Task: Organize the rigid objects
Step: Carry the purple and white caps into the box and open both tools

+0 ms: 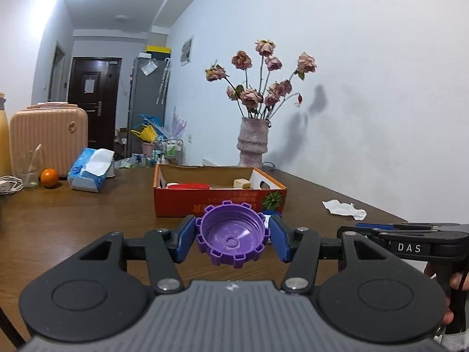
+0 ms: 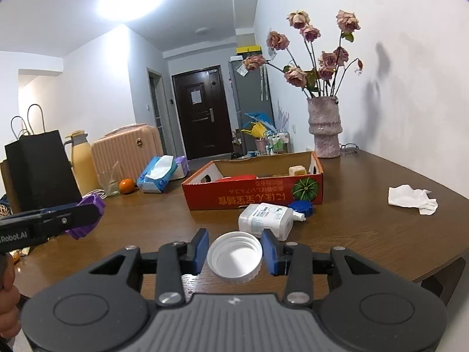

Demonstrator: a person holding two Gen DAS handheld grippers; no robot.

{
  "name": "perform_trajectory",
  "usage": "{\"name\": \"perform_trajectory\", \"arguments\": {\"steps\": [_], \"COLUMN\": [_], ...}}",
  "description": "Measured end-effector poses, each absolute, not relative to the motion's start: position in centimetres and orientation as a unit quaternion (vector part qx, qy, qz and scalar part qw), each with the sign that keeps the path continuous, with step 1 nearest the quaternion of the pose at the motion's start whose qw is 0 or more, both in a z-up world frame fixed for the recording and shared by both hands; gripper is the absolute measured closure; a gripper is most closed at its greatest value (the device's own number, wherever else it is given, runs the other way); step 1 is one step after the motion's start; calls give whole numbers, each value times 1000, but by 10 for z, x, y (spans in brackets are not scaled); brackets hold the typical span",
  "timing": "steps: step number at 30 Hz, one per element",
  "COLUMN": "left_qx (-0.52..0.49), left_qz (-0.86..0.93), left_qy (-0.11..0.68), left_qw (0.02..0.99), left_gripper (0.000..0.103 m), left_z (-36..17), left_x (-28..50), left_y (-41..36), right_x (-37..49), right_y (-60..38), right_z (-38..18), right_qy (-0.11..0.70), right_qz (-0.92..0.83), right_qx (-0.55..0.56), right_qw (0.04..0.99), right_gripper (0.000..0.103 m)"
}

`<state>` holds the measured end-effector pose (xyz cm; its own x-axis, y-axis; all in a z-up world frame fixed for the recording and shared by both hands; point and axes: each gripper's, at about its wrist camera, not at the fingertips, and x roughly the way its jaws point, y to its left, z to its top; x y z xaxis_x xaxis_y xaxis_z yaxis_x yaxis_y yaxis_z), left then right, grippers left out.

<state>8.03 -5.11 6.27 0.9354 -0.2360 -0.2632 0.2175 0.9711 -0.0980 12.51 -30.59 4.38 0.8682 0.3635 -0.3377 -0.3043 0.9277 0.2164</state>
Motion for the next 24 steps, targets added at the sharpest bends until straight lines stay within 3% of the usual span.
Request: {"name": "perform_trajectory", "arguments": {"steps": [12, 18, 24], "left_qx": [-16, -16, -37], "left_qz": [-111, -116, -118], "left_qy": [159, 160, 214], "left_qw": [981, 980, 969], "left_gripper": [48, 48, 48], "left_z": [62, 86, 96], "left_x": [150, 245, 386], "left_y": [-46, -38, -33], "right_x": [183, 262, 395], "right_y": [-289, -285, -281], "right_z": [23, 53, 85], "right_qy": [223, 200, 217], "right_qz": [200, 224, 246], "right_qx": [66, 37, 38], "right_qw": [952, 953, 944], "right_gripper": [64, 64, 64]}}
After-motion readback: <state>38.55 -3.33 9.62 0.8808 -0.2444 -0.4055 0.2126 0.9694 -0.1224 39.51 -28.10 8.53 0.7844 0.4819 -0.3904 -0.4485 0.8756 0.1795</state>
